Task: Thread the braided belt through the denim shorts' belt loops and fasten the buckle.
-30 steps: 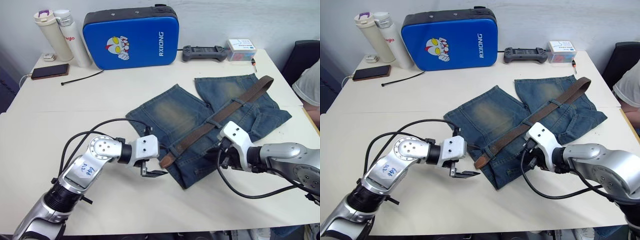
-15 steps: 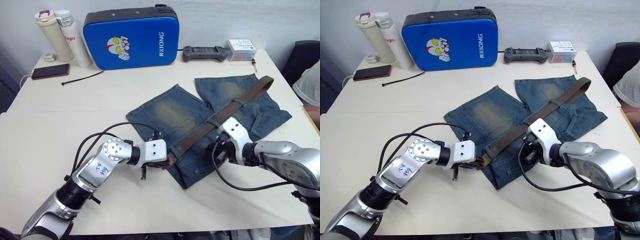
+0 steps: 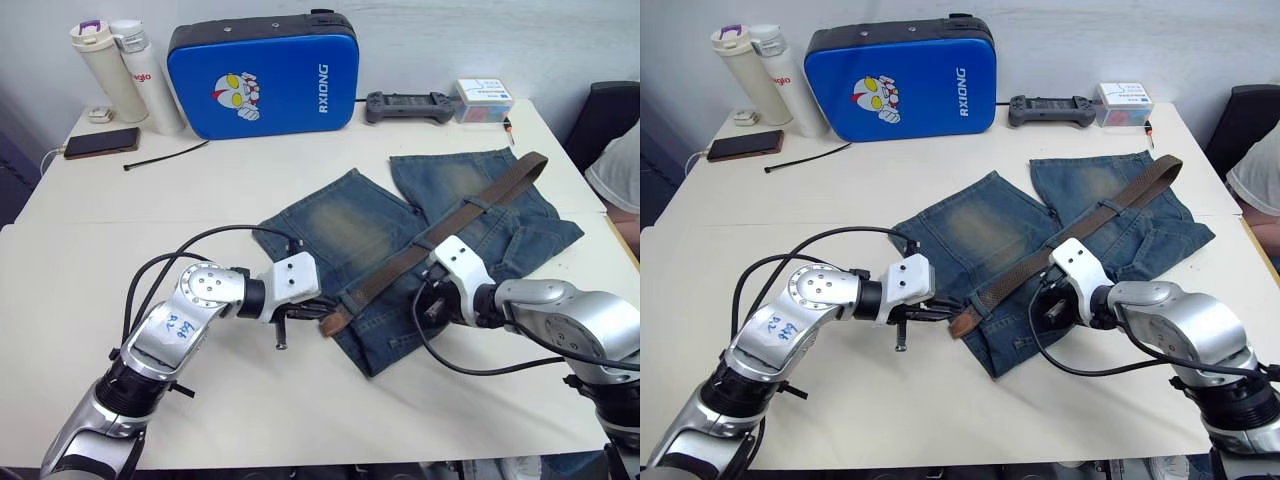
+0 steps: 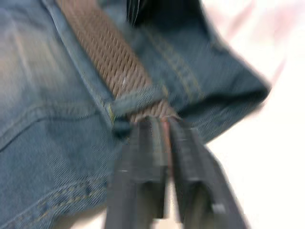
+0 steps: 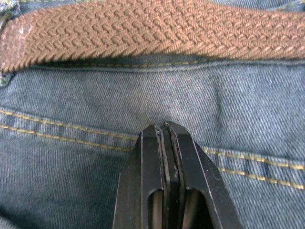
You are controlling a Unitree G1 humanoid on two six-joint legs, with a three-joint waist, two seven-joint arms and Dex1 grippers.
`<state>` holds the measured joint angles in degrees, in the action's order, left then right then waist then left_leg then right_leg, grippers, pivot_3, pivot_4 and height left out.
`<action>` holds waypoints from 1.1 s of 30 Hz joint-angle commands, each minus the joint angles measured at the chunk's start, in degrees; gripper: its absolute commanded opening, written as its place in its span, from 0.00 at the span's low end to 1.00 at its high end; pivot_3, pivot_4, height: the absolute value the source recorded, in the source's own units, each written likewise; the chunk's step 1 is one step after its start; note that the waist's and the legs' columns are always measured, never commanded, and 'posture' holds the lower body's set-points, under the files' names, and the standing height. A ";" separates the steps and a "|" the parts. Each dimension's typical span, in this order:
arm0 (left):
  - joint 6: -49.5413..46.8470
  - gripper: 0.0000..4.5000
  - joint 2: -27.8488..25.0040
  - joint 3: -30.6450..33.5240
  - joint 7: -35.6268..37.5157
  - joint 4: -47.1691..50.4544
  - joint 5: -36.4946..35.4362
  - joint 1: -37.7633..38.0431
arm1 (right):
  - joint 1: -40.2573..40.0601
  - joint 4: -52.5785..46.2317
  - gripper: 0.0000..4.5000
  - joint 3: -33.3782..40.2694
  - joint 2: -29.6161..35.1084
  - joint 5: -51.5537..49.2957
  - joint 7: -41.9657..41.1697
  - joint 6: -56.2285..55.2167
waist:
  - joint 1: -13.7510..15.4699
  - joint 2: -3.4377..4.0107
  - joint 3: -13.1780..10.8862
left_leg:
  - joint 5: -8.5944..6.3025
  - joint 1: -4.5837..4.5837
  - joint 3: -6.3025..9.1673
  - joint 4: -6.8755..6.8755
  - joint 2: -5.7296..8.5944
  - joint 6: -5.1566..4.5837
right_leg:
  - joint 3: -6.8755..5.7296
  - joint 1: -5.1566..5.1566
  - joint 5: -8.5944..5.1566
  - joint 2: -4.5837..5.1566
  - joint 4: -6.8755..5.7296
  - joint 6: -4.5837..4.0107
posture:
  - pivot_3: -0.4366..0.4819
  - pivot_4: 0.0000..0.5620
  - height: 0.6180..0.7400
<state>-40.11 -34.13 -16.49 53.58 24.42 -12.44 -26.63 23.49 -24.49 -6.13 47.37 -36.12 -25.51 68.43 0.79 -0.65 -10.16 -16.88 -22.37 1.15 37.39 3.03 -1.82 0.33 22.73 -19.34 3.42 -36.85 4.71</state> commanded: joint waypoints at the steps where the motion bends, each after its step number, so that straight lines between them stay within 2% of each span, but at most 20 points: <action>1: 15.68 0.49 -4.60 -1.61 -1.12 1.26 7.26 5.47 | 0.73 0.16 0.00 -0.75 -1.06 1.49 -0.71 -0.48 | -0.11 0.00 0.00 | 0.00 0.00 0.00 0.00 0.00 0.00 | 0.00 0.00 0.00 0.00 0.00 0.00 | 0.48 0.27 1.00; 3: 27.57 0.62 -6.80 -2.77 -4.10 -1.73 13.74 8.43 | 0.86 0.15 0.00 -0.98 -1.31 1.78 -1.13 -0.37 | -0.65 0.00 0.00 | 0.01 0.03 -0.01 -0.01 0.00 0.03 | 0.01 0.00 0.00 0.00 0.06 0.00 | 0.48 0.27 1.00; 6: 39.53 0.62 -8.63 -4.62 -7.74 -6.52 20.56 9.95 | 1.03 0.21 0.00 -1.07 -1.38 2.35 -1.79 -0.20 | -0.70 0.04 0.02 | 0.05 0.11 -0.04 -0.14 0.00 0.10 | 0.03 0.00 -0.01 0.00 0.15 -0.01 | 0.48 0.27 1.00; 9: 45.06 0.62 -6.35 -5.40 -10.69 -10.68 23.47 10.31 | 1.32 0.22 0.00 -1.15 -1.56 2.96 -2.38 0.10 | -0.39 0.06 0.04 | -0.01 0.09 -0.04 -0.08 0.00 0.00 | 0.02 -0.05 0.00 0.03 0.18 -0.01 | 0.48 0.27 1.00; 14: 48.52 0.62 -1.49 -5.53 -12.96 -14.24 25.21 9.27 | 1.30 -0.16 0.00 -0.76 -1.49 3.73 -3.16 0.63 | -0.10 0.11 0.07 | -0.06 0.09 -0.04 -0.07 0.00 -0.09 | 0.01 -0.05 0.00 0.04 0.19 -0.01 | 0.48 0.27 1.00; 23: 54.64 0.62 0.86 -6.91 -13.38 -19.98 29.69 7.59 | 1.75 -0.13 0.00 -0.39 -2.10 4.67 -3.08 0.97 | 0.51 0.11 0.09 | -0.06 0.10 -0.06 0.02 0.00 -0.09 | 0.02 -0.06 0.00 0.03 0.10 0.00 | 0.48 0.27 1.00; 33: 58.94 0.62 -0.93 -7.53 -9.95 -19.25 29.12 8.87 | 1.61 -0.06 0.00 0.02 -3.39 5.52 -2.64 1.33 | 0.54 0.10 0.09 | -0.06 0.10 -0.05 0.00 0.01 -0.08 | 0.01 -0.05 0.00 0.03 0.09 0.00 | 0.48 0.27 1.00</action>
<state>18.34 -34.62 -22.36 41.36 5.33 16.61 -19.17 24.40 -24.27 -6.77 44.27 -31.33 -28.39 69.31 1.34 -0.55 -10.07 -16.93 -22.28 1.09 37.39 3.03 -1.90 0.34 22.67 -19.34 3.45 -36.75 4.71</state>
